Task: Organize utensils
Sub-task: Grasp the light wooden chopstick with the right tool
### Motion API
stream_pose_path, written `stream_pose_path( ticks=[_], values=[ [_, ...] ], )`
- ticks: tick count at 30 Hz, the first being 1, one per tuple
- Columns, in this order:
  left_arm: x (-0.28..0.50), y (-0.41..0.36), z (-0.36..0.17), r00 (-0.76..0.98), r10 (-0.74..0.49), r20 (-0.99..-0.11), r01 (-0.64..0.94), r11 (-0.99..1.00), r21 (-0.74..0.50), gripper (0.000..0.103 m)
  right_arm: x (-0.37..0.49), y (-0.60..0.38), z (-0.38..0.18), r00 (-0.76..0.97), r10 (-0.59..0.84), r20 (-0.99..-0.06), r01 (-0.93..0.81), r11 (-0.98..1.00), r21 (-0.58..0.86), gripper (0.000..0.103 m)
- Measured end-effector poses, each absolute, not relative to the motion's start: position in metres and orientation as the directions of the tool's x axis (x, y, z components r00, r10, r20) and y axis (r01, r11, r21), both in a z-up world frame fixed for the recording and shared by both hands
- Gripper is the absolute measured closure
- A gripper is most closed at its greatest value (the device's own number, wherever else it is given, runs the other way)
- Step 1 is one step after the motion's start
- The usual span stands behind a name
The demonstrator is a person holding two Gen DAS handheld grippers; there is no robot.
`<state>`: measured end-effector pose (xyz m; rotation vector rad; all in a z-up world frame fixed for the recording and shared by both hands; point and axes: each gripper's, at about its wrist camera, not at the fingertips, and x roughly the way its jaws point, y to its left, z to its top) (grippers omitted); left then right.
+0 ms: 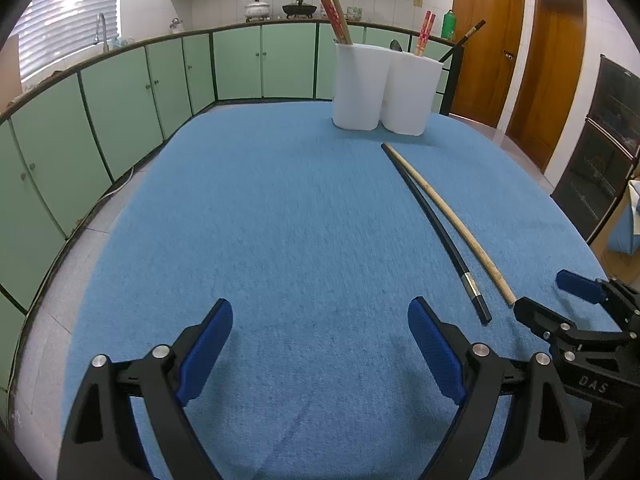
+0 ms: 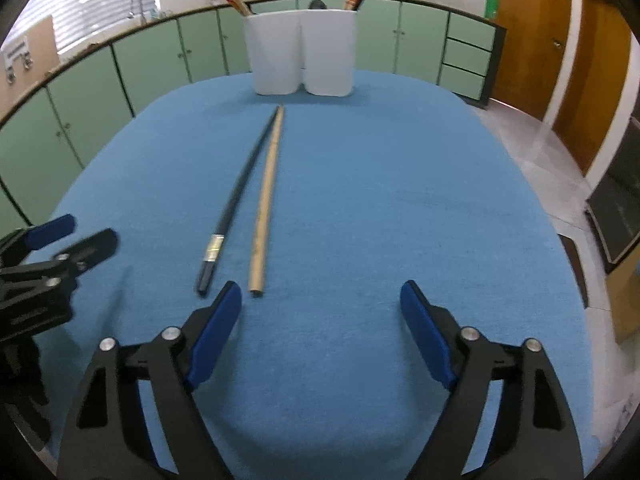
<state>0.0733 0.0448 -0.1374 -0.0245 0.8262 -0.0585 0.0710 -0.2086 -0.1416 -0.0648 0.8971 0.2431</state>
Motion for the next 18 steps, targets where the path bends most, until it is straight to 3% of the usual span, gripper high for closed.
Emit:
stream_pose_path(
  ticks=[3,14,18],
  values=[
    [0.072,0.044,-0.138,0.677,-0.063,-0.733,0.044,0.998,-0.045,0.015,0.073,-0.201,-0.146,0.576,0.212,-0.79,-0.266,0.962,0.064,0.05],
    [0.073,0.043,-0.14,0.674,-0.058,-0.737,0.04,0.998,-0.042,0.015,0.074,-0.193,-0.144,0.571,0.244,-0.784,-0.298,0.951,0.079,0.096],
    [0.073,0.037,-0.14,0.67,-0.063,-0.74,0.05,0.998,-0.039,0.015,0.072,-0.195,-0.143,0.572,0.254,-0.78,-0.296,0.951,0.093,0.097]
  ],
)
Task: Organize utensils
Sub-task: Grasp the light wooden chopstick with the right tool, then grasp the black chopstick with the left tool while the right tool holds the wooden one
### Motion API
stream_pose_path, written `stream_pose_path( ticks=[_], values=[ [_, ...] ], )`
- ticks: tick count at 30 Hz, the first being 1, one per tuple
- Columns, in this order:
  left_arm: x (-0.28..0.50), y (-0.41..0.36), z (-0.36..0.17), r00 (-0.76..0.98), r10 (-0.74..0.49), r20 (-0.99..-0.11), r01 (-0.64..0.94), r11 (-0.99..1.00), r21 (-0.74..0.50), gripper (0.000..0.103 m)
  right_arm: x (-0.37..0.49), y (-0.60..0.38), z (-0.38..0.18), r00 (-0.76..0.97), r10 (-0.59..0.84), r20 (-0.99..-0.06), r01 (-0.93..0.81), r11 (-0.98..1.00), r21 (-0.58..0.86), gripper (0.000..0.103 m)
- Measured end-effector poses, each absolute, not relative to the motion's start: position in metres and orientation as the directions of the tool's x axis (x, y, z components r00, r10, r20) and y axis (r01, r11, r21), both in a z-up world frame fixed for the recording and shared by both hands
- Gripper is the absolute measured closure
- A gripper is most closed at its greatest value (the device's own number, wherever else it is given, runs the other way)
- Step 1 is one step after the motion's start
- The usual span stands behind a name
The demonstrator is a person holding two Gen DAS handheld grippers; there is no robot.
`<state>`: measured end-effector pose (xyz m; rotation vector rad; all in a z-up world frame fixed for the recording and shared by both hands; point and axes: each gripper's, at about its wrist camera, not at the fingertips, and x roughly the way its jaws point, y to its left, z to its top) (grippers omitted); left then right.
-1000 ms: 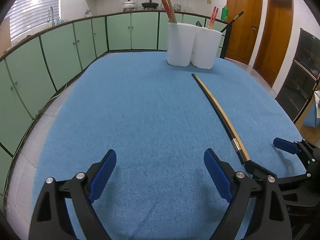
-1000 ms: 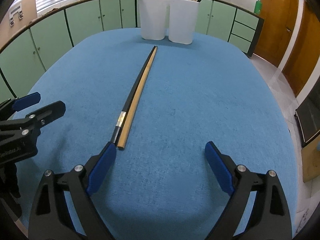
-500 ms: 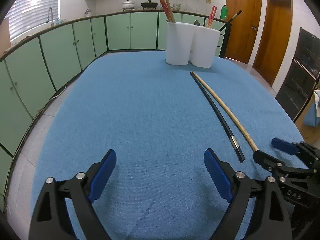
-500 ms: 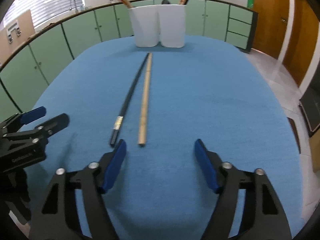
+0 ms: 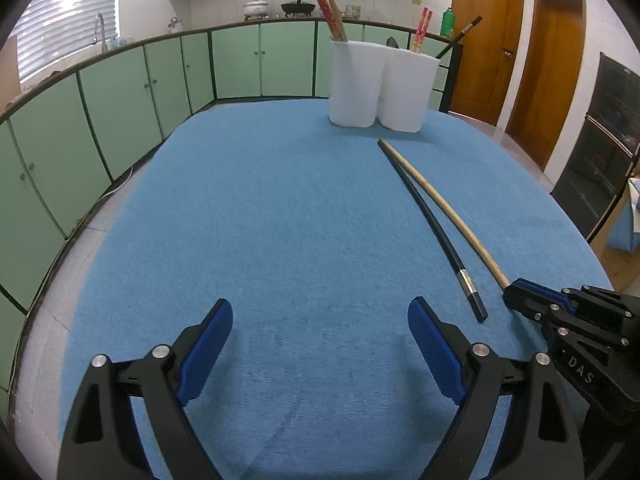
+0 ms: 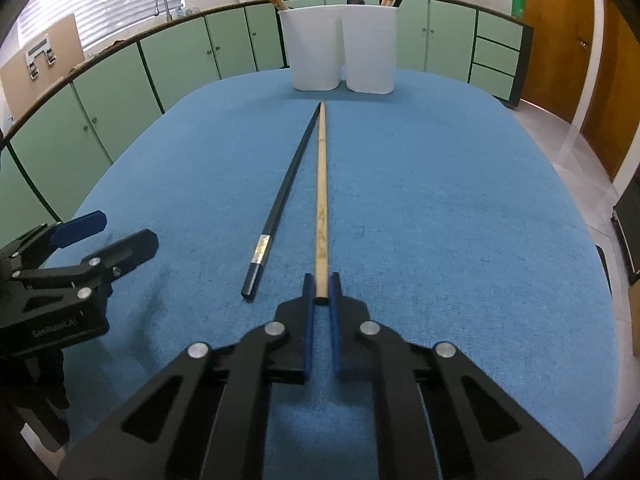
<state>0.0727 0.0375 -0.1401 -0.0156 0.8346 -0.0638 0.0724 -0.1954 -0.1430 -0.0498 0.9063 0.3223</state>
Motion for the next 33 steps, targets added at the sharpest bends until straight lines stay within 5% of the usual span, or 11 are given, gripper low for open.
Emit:
stream_pose_path(
  ticks=[21,33],
  values=[
    [0.077,-0.033,-0.146,0.631,-0.137,-0.763,0.154,0.987,-0.05,0.021,0.076,-0.262,-0.145,0.601,0.205,-0.773,-0.148,0.978,0.145,0.097],
    [0.082,-0.037,-0.15,0.629,-0.095,-0.771,0.115,0.993,-0.028,0.053,0.078,-0.261,-0.146,0.584,0.244,-0.774,-0.192,0.968,0.16,0.095]
  ],
)
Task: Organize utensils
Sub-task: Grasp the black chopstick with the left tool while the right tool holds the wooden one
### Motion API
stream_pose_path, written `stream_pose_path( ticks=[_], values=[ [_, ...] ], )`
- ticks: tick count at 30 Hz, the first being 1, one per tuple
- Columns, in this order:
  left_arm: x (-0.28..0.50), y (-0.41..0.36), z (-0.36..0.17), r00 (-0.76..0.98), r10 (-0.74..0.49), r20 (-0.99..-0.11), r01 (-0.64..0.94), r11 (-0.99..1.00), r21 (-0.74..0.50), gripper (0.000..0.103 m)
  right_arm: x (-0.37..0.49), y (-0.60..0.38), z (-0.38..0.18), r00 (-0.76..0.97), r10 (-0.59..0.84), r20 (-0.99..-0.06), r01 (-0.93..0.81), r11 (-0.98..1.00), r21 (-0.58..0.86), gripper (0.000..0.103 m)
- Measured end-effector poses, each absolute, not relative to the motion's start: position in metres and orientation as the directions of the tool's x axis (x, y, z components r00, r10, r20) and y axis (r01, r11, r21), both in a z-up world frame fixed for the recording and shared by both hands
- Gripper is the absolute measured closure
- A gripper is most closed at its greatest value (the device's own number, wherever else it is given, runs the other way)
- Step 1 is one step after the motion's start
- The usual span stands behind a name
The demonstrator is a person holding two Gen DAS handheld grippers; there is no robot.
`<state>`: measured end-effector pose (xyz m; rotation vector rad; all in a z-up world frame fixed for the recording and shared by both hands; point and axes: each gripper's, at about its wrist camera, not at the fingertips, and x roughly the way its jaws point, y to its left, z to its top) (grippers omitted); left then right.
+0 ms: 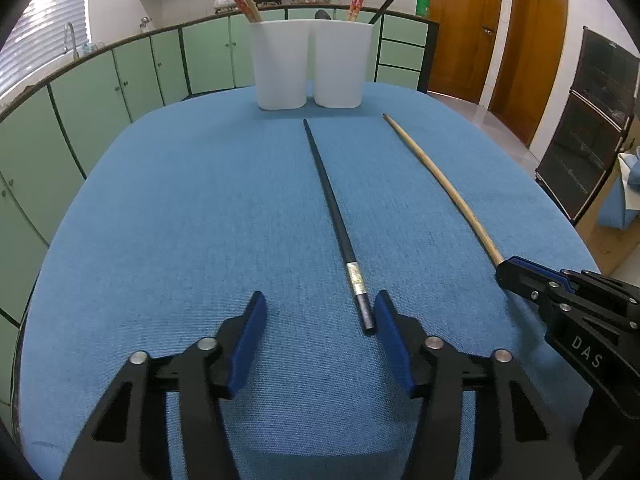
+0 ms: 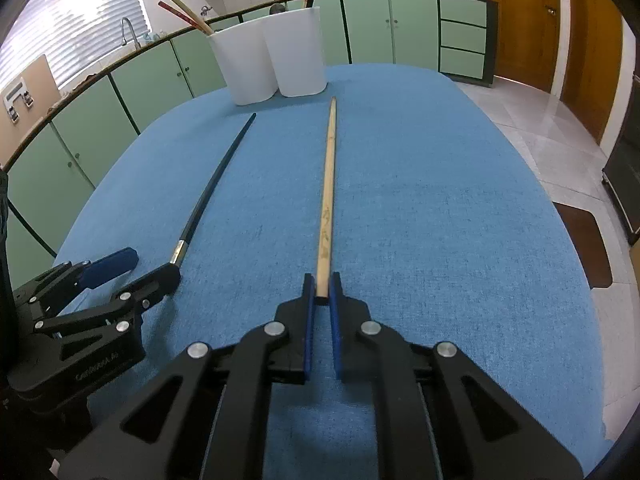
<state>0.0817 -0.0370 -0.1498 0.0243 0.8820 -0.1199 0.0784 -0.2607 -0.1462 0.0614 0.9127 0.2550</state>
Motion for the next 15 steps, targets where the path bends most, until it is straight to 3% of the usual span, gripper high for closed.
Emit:
stream_pose_path(
  ticks=[5,11,15],
  values=[
    [0.0809,-0.0382,-0.1493,0.632,-0.096,-0.769,0.121,0.992,-0.024,0.074,0.0777,-0.2608,-0.147,0.581,0.246,-0.776,-0.192,0.968,0.163,0.095],
    [0.0809,-0.0424,-0.1495,0.632,-0.1,-0.768,0.133,0.991,-0.02,0.092,0.077,-0.2581,-0.1465,0.587,0.227,-0.777,-0.192,0.971,0.139,0.096],
    [0.0808,-0.0455,-0.1498,0.632,-0.096,-0.769,0.136,0.991,-0.012,0.096,0.0759,-0.2536,-0.1459,0.595,0.201,-0.778,-0.193,0.976,0.105,0.096]
  ],
)
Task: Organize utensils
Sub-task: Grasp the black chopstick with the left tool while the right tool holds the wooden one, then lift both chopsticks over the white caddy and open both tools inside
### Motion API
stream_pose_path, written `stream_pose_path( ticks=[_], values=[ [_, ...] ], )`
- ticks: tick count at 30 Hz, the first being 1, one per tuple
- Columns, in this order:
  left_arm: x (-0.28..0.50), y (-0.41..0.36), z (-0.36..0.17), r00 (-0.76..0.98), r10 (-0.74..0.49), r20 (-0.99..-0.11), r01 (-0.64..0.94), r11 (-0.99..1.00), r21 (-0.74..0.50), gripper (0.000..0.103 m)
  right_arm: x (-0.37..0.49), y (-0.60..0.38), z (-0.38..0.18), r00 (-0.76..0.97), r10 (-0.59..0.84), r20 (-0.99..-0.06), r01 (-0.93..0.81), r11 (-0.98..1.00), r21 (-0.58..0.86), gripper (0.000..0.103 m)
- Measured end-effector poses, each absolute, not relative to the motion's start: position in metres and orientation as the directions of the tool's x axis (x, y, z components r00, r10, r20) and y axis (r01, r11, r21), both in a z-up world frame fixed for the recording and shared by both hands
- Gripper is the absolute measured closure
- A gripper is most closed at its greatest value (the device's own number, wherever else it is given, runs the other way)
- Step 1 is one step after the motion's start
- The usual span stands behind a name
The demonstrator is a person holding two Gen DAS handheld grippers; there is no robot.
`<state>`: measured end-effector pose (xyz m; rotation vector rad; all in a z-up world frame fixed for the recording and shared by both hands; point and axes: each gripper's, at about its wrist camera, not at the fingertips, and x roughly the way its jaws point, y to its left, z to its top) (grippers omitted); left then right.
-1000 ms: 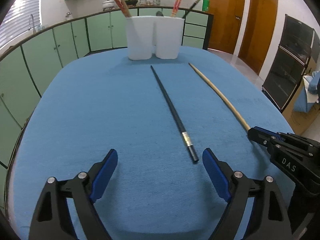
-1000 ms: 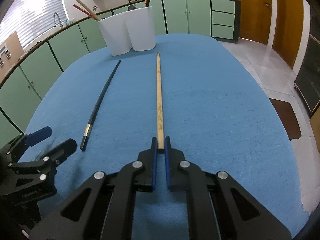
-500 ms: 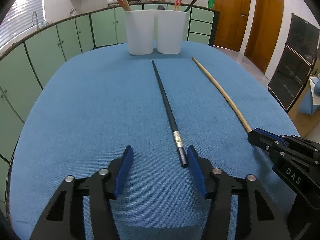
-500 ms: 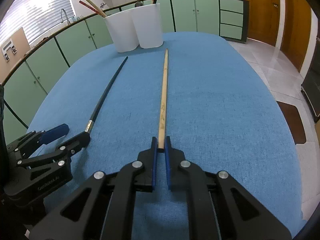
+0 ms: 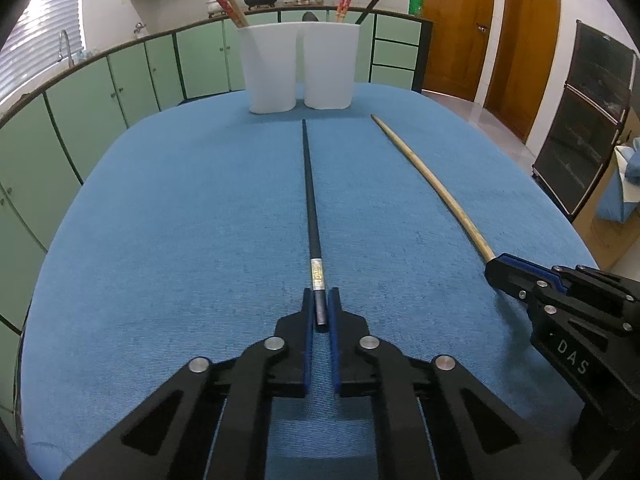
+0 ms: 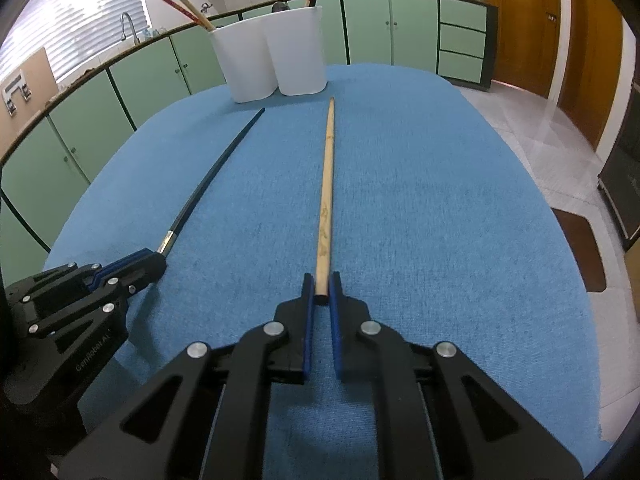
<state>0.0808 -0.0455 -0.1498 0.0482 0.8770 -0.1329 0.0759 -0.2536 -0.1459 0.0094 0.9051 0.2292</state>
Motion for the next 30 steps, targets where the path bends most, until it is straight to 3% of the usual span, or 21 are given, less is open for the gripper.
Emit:
stream_pose_path(
  ticks=[11,19,30],
  values=[
    [0.071,-0.035,-0.131,0.659,-0.123,-0.742,0.127,0.991,-0.051,0.096,0.07,-0.268,-0.119,0.646,0.212,-0.733,-0.173,0.976,0.13,0.097],
    [0.061,-0.028,-0.081,0.73,-0.103,-0.675,0.145,0.989,0.006,0.097,0.07,-0.273,-0.077,0.703,0.213,-0.679,-0.185,0.976,0.114,0.097],
    [0.062,-0.017,-0.017,0.82,-0.135,-0.556,0.157,0.988,-0.009,0.097,0.076,-0.272,-0.011,0.765,0.262,-0.588,-0.245,0.963,0.109,0.097]
  ],
)
